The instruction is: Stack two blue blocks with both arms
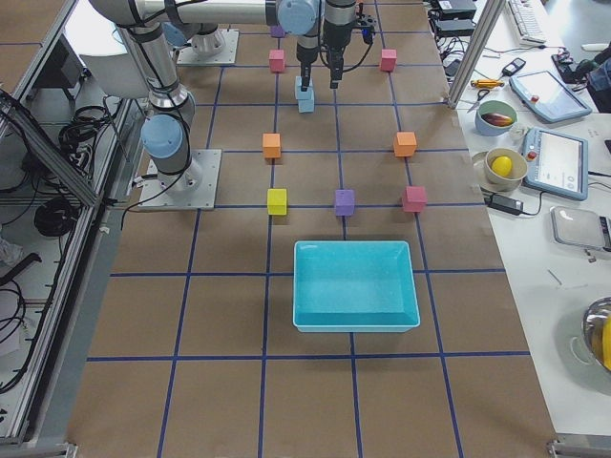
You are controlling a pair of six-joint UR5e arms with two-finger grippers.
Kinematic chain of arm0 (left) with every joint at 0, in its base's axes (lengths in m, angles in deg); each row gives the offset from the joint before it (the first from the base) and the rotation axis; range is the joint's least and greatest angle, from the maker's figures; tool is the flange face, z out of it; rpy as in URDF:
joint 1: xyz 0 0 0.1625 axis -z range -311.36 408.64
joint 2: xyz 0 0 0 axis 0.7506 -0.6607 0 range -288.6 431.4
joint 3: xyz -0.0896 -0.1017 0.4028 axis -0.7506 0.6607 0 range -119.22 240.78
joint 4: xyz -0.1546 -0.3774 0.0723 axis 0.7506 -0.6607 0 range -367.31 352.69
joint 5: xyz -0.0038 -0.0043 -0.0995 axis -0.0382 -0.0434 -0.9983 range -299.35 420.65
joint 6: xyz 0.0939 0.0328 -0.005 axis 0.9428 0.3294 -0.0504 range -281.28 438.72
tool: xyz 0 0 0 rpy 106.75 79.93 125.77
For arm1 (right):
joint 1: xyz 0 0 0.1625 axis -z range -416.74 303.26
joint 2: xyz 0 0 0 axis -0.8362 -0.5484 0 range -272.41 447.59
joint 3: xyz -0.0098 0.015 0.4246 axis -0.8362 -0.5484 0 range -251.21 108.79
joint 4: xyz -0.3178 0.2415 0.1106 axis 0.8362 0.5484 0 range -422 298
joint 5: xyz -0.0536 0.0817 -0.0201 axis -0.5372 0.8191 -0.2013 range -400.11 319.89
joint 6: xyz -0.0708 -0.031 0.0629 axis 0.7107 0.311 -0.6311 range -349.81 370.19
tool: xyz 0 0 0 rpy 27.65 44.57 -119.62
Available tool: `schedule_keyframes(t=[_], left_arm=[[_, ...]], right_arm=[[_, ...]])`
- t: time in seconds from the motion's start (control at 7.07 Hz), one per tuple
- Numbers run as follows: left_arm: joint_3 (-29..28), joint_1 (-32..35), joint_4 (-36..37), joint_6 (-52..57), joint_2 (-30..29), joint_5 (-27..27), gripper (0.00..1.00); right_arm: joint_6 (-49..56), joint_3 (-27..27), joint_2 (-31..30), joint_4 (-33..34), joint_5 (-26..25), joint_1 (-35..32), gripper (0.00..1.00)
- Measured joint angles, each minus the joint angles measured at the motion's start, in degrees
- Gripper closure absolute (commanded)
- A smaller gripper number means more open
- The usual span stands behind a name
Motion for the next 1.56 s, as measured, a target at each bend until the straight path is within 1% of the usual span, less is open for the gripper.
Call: schedule_keyframes(t=[1.56], left_arm=[[-0.4,-0.2,1.9,0.8,0.0,0.4,0.92]], right_arm=[[0.3,0.1,0.2,0.1,-0.1,0.0,0.00]])
